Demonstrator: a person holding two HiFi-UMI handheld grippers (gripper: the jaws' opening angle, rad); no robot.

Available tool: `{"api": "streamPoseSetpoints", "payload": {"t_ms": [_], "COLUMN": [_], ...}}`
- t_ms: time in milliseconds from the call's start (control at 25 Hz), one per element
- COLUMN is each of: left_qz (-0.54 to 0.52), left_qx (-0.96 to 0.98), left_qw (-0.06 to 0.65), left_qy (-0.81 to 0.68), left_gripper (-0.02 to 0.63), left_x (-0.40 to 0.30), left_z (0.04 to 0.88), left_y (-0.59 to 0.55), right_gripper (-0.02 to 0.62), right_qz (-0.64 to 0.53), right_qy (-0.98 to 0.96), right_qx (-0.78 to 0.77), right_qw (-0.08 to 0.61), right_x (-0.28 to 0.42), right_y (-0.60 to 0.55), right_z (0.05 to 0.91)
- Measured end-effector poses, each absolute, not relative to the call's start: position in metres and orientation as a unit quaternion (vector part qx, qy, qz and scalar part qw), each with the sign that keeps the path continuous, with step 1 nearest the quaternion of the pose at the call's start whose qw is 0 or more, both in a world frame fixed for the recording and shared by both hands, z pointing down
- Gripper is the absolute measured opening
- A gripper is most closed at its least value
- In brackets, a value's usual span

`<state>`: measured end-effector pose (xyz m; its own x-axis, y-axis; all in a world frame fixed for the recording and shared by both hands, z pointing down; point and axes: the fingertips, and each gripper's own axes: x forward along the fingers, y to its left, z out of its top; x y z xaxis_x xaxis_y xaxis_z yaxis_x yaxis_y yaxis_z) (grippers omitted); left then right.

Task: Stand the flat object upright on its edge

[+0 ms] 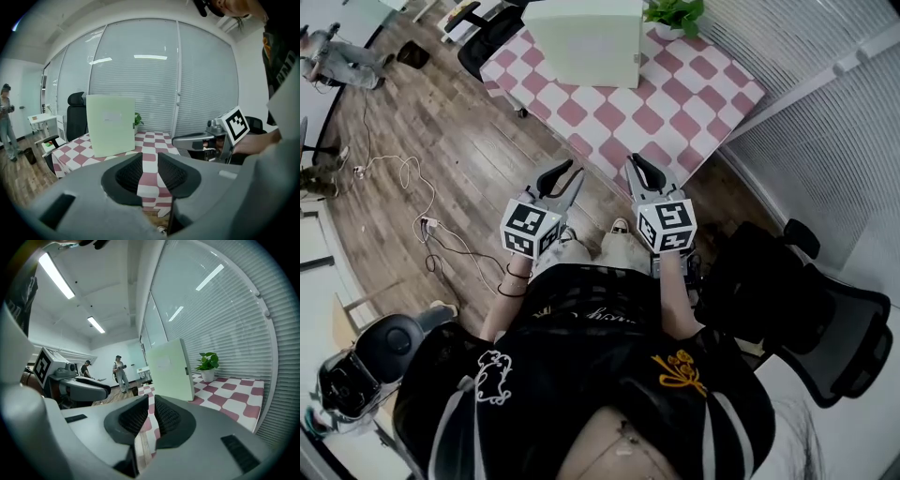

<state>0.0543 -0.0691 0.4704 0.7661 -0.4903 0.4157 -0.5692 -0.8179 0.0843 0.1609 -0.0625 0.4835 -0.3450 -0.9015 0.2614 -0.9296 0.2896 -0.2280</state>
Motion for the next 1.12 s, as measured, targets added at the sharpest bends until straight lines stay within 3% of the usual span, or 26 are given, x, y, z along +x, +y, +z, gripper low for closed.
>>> {"api": "streamPoseSetpoints", "payload": {"t_ms": [520, 1120], "left_qz": [0.193, 0.165], "left_qx": [0.933, 0.95], "left_qw": [0.072, 0.052], "left_qy": [-0.295, -0.261], "left_gripper": [0.083, 0.083], "left_x": [-0.032, -0.118], "left_z": [0.465, 0.452], "left_y": [-0.029, 0.064], "right_gripper": [0.044, 0.043], "right_qz": [0.163, 0.154], "right_qy": [-0.81, -0.818], "right_qx": [0.56, 0.549], "right_qw": [0.058, 0.075], "right_x": [0.08, -0.043], "right_y": [-0.031, 0.083], "right_z": [0.477, 0.465]}}
